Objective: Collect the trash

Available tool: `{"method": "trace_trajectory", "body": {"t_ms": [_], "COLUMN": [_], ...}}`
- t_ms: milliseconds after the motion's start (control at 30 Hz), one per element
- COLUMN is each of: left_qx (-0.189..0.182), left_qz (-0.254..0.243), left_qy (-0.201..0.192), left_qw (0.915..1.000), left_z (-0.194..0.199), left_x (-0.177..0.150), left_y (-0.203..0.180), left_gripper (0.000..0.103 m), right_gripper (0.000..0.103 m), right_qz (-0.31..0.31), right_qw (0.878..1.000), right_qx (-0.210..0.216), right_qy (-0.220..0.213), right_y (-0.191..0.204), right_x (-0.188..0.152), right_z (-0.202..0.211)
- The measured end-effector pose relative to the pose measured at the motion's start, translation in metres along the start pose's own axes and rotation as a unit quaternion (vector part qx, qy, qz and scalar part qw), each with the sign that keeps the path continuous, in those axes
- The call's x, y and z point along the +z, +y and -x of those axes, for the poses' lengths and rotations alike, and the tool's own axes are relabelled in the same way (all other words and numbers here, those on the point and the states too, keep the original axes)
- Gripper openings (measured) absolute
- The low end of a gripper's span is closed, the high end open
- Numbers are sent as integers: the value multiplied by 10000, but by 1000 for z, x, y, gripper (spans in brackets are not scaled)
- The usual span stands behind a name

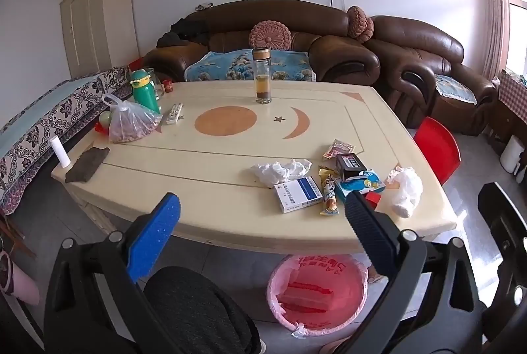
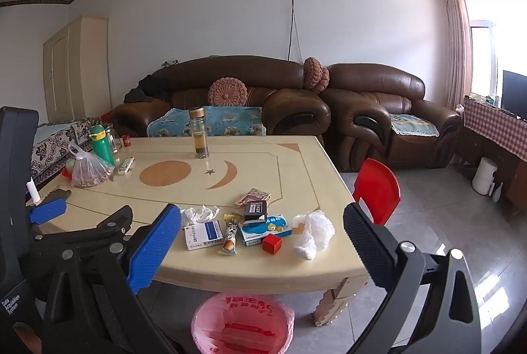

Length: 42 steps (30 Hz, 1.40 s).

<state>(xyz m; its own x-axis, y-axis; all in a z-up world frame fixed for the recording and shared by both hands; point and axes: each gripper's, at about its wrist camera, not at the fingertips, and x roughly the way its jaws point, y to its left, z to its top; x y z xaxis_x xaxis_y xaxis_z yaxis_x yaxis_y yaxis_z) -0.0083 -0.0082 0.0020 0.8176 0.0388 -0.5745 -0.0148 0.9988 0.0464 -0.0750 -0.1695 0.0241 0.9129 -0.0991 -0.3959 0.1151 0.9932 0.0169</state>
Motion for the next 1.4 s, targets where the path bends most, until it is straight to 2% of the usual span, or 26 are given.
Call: {"method": "trace_trajectory", "body": {"t_ms": [1400], "left_qx": [29], "left_qz": [-87], "left_qy": [-16], "left_qw": [10000], "left_z": [2], "left_x": [7], "left_y": [1], "left_gripper": [98], "right_gripper": [97], "right_qz": [-56], "right_qw": [10000], "right_qx": [57], "right_qy": [31], "right_y": [-5], "right_x": [2], "right_z": [1]}}
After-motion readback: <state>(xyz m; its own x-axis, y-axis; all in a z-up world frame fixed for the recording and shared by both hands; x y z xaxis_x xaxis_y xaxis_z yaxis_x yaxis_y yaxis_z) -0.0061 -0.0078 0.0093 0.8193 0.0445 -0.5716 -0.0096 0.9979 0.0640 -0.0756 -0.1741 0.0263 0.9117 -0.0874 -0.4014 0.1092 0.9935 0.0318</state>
